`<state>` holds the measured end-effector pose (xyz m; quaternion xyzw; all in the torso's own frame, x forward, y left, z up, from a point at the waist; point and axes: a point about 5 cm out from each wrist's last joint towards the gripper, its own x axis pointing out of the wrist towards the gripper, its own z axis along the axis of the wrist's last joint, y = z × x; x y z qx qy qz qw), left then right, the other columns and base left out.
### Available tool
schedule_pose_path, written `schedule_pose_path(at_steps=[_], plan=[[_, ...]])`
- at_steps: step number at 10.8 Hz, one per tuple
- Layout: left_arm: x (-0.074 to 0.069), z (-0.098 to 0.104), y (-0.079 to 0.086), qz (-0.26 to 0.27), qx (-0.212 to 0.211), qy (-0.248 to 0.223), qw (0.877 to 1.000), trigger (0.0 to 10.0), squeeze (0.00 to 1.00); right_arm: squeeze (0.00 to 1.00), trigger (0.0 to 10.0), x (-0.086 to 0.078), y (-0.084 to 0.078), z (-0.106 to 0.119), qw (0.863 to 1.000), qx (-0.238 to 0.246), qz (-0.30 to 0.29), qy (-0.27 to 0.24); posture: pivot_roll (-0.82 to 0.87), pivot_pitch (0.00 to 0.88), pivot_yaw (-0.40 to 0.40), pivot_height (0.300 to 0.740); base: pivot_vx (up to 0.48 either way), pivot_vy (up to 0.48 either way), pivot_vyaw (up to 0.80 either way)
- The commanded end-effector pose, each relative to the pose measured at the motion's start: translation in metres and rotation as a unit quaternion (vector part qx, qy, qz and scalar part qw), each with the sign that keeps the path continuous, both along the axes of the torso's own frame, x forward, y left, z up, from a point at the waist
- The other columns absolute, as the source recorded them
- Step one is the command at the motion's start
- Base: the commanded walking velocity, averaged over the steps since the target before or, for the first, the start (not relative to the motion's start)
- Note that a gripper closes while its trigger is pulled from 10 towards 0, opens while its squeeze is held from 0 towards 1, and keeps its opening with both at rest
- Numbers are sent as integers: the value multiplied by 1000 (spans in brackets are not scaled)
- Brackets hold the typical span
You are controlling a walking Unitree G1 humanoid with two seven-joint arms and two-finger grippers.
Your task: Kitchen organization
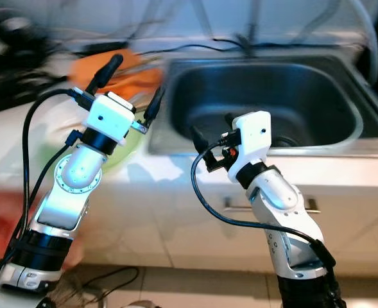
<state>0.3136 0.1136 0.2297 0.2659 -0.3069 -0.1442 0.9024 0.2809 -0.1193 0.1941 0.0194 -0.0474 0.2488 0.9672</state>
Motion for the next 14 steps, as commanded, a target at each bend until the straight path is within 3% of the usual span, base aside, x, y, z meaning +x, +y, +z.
schedule_pose_path(at_steps=[1, 6, 12, 14], plan=[[-2, 3, 0, 4, 2, -9, 1000, 10000, 0, 0, 10000, 1, 1, 3, 1000, -1, 0, -9, 61, 14, 68, 740, 0, 0, 0], [-2, -1, -1, 3, 5, -4, 1000, 10000, 0, 0, 10000, 2, 1, 3, 1000, -2, 1, -10, 61, 12, 70, 740, 0, 0, 0], [-2, -2, -1, 1, -1, 6, 1000, 10000, 0, 0, 10000, 2, 1, 3, 1000, -2, 1, -11, 60, 15, 68, 740, 0, -411, 0], [-2, -2, 0, 0, -21, 11, 1000, 10000, 0, 0, 10000, 1, 1, 2, 1000, -4, 0, -11, 58, 13, 70, 740, 0, 0, 0]])
